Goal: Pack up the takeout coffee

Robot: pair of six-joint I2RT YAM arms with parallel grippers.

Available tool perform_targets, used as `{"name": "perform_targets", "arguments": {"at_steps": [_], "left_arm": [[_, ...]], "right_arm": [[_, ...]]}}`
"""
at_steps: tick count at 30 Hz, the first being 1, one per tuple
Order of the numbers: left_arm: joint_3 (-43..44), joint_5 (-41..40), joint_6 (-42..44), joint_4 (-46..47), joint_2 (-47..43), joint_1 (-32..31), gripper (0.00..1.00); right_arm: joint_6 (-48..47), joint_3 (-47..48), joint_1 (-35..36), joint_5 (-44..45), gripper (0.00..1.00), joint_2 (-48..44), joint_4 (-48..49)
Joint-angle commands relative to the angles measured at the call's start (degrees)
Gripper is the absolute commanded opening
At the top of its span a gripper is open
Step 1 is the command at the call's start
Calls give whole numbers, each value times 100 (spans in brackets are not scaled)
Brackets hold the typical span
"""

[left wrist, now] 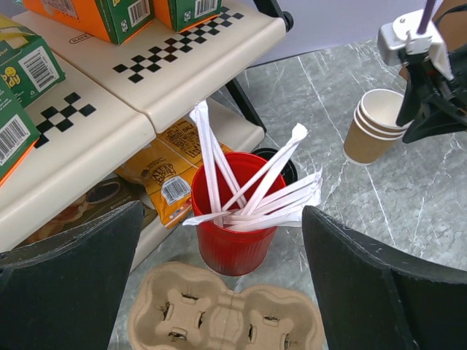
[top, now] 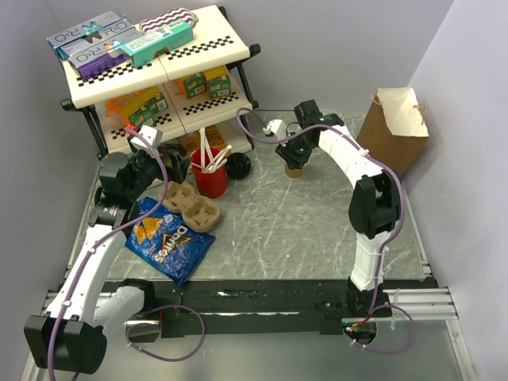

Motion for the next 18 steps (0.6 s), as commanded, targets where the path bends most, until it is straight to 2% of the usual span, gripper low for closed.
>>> {"name": "perform_targets", "arguments": {"at_steps": [1, 10, 14, 18], "left_arm": [[46, 126, -77, 287, -1, -25, 96], [99, 143, -77, 296, 104, -25, 96], [125, 135, -77, 305, 165, -25, 96], [143, 143, -68, 305, 192, -25, 96]], "right_arm": [[-65, 376, -13, 17, 41, 104, 102], [-74, 420, -83, 61, 37, 210, 190], [-56, 709, -154, -18, 32, 333, 68], [-56, 921, -224, -96, 31, 517, -91]]}}
